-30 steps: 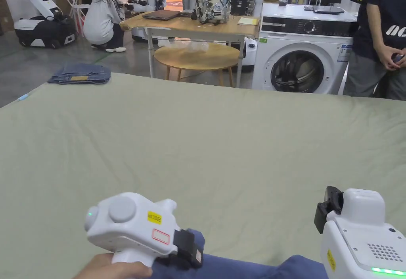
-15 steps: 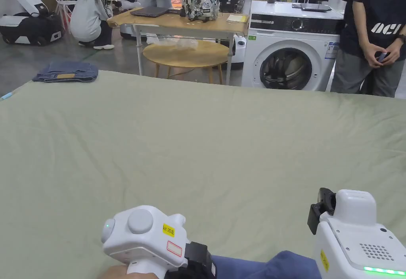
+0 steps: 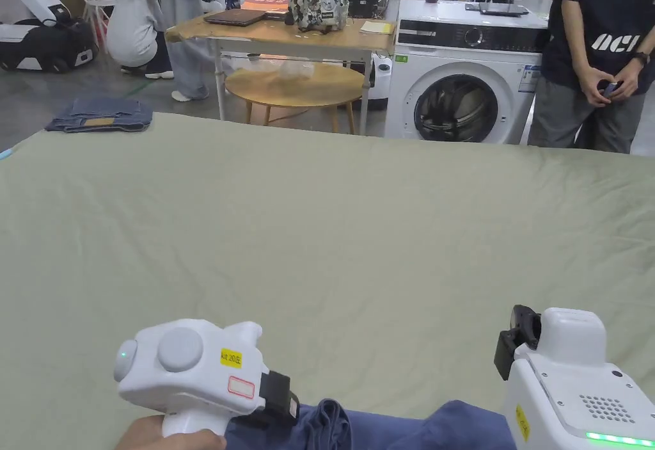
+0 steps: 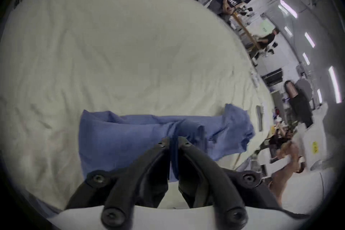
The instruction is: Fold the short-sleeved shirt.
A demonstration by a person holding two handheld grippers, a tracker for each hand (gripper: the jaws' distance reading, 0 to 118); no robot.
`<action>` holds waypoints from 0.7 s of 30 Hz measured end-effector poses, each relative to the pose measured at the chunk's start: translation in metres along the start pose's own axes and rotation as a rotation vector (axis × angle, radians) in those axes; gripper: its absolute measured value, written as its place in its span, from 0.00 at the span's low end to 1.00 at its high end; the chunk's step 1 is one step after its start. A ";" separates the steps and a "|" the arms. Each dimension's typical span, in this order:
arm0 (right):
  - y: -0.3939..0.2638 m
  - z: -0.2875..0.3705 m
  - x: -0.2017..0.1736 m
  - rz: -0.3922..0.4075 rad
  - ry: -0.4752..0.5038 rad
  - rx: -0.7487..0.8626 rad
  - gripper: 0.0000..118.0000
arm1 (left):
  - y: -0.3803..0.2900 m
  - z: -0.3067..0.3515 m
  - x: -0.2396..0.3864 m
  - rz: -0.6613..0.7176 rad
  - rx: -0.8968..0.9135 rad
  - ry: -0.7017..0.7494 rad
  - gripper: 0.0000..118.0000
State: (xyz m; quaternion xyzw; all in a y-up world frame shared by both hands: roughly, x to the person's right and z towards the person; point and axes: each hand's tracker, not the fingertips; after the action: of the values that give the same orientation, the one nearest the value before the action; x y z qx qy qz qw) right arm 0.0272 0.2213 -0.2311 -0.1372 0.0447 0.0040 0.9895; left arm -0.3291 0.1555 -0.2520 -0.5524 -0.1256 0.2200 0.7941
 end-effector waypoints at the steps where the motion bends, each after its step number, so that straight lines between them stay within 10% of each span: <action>1: -0.001 0.000 0.000 0.001 0.001 -0.001 0.00 | -0.001 -0.009 0.001 -0.012 -0.022 0.002 0.02; 21: -0.004 -0.002 0.004 -0.031 0.005 0.015 0.00 | -0.022 -0.078 0.011 0.011 -0.064 -0.266 0.01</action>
State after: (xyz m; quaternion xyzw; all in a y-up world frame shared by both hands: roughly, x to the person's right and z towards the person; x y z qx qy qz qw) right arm 0.0316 0.2170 -0.2325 -0.1307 0.0450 -0.0120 0.9903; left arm -0.2805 0.0901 -0.2595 -0.5441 -0.2334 0.2917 0.7512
